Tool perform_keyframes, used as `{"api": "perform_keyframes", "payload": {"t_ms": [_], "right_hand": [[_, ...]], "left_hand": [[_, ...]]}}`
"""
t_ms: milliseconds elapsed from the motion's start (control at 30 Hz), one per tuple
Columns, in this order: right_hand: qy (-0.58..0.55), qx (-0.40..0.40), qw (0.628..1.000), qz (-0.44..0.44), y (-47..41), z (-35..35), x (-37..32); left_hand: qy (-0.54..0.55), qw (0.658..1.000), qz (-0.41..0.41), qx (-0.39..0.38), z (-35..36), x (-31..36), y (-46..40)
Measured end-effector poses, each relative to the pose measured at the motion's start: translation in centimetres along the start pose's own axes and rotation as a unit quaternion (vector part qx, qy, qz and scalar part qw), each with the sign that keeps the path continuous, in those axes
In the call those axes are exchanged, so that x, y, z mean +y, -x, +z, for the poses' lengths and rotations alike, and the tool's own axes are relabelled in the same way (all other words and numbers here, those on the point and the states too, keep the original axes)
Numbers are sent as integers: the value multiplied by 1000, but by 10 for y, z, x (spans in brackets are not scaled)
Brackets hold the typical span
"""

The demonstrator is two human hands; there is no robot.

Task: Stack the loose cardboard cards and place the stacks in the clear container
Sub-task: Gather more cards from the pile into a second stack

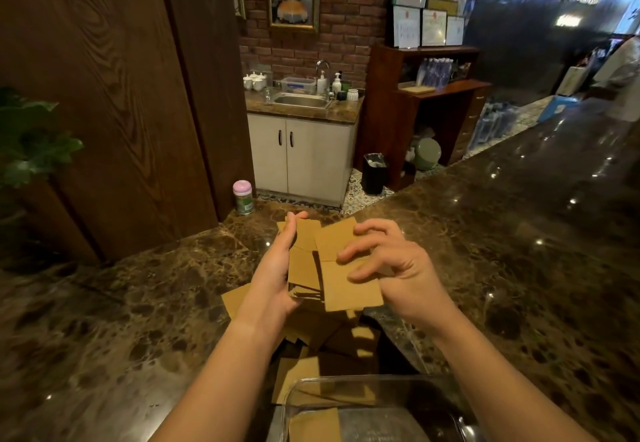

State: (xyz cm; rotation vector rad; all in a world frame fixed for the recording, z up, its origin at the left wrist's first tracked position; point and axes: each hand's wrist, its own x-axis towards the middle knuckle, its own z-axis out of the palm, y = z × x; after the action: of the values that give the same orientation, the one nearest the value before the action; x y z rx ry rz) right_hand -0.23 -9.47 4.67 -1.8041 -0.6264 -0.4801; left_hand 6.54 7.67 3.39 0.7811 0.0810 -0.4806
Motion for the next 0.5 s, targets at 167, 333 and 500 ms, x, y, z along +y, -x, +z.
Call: {"api": "perform_keyframes", "payload": {"t_ms": [167,333,500], "right_hand": [[167,-67,983,-27,0,11,25],[211,-150,965,40,-3,13,26],[247,-188,949,62,-11,20,18]], "left_hand": [[27,998,-4,-61,-2,-7,2],[32,996,-8,-84,-8,-4,4],[42,995,-9,-85,-20,0,6]]}}
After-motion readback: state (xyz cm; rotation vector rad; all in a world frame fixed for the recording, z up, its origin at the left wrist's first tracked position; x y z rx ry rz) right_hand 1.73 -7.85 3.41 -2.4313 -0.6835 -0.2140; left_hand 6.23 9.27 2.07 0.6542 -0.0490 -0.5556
